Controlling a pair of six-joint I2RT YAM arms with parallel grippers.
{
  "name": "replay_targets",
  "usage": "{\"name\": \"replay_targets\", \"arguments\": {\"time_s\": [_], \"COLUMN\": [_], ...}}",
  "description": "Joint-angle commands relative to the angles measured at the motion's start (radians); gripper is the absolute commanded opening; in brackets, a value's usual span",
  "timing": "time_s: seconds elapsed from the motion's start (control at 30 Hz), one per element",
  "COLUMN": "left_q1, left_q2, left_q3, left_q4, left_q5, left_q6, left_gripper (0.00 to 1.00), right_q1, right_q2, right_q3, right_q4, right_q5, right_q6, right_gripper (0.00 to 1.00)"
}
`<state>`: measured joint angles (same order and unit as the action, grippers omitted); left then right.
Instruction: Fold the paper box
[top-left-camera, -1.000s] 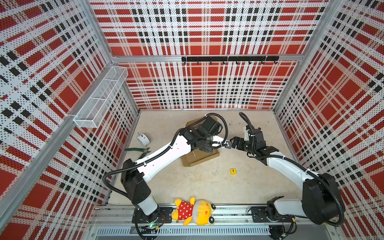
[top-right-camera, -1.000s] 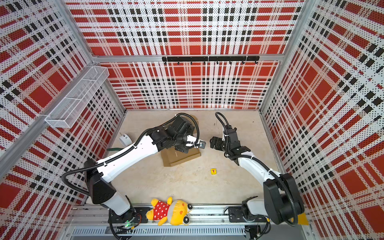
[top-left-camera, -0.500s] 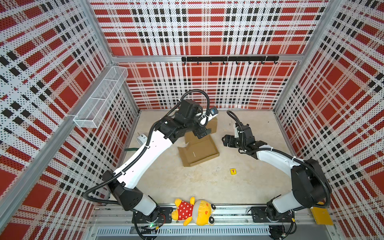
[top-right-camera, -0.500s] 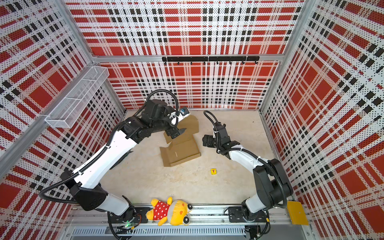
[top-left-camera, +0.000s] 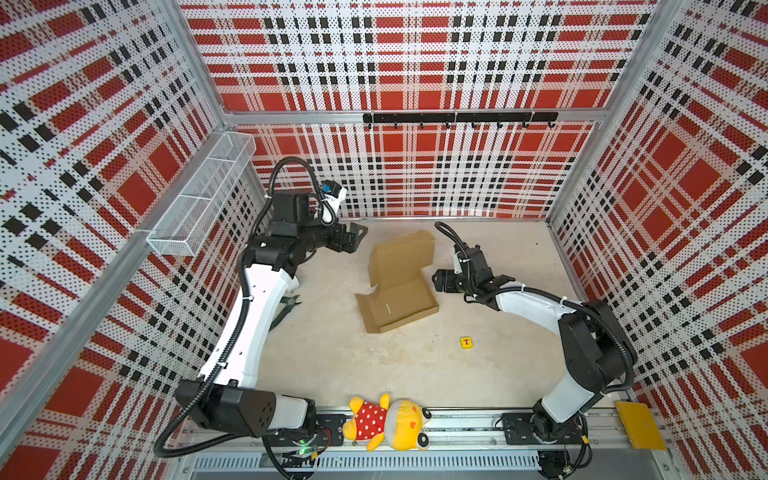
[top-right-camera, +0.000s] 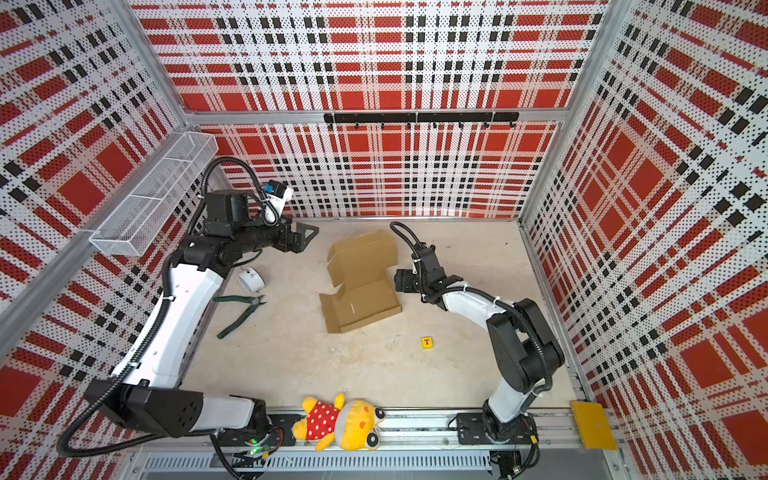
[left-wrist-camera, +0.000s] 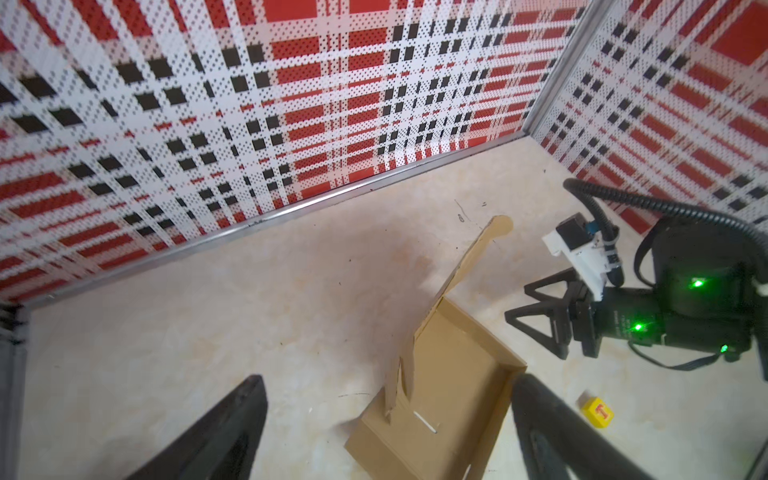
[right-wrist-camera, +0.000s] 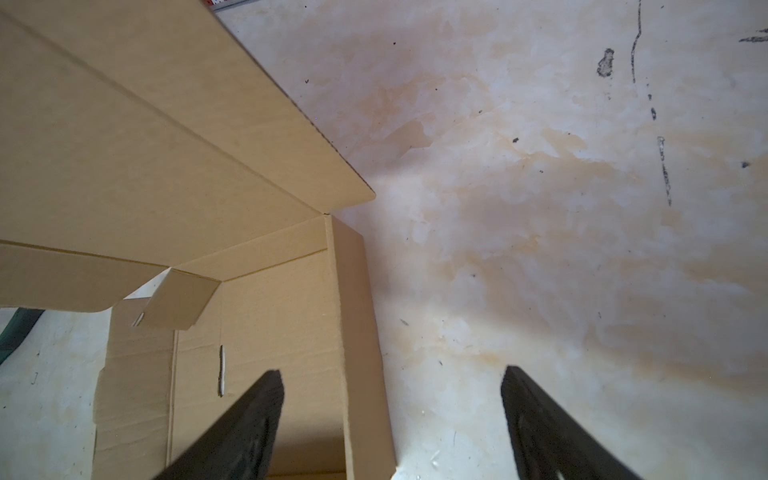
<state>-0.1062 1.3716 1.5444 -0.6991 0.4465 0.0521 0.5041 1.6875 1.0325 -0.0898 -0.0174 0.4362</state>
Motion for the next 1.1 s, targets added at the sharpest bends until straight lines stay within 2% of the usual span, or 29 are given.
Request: {"name": "replay_targets", "arguments": {"time_s": [0.0, 0.13, 0.23, 0.3, 0.47, 0.57, 0.73, 1.07], "left_q1": [0.082, 0.172, 0.232, 0.264, 0.297, 0.301, 0.300, 0.220], "left_q2": [-0.033, -0.064, -0.080, -0.087, -0.087, -0.091, -0.077, -0.055], "left_q3": [-0.107, -0.268, -0.407, -0.477, -0.572, -0.616, -0.674, -0.772], "left_q4": [0.139, 0.278, 0.443, 0.519, 0.552, 0.553, 0.533, 0.555], "left_q5": [0.177, 0.232, 0.242, 0.245, 0.171, 0.130, 0.049, 0.022], "left_q6": [-0.197, -0.330, -0.523, -0.610, -0.664, -0.695, -0.738, -0.836], "left_gripper": [0.93, 0.91, 0.89, 0.88, 0.87, 0.85, 0.79, 0.63], "right_q1": [0.010, 0.044, 0.059, 0.065, 0.080, 0.086, 0.100, 0.117], "right_q2": [0.035, 0.073, 0.105, 0.117, 0.158, 0.168, 0.202, 0.256], "right_q3": [0.031, 0.069, 0.096, 0.115, 0.158, 0.165, 0.165, 0.195], "right_q4": [0.056, 0.035, 0.020, 0.010, -0.017, -0.022, -0.022, -0.040], "right_q5": [-0.001, 0.021, 0.031, 0.022, 0.045, 0.040, 0.058, 0.074], "right_q6": [-0.011, -0.039, -0.044, -0.049, -0.074, -0.072, -0.075, -0.072], "right_gripper": [0.84, 0.84, 0.84, 0.84, 0.83, 0.79, 0.67, 0.48]}}
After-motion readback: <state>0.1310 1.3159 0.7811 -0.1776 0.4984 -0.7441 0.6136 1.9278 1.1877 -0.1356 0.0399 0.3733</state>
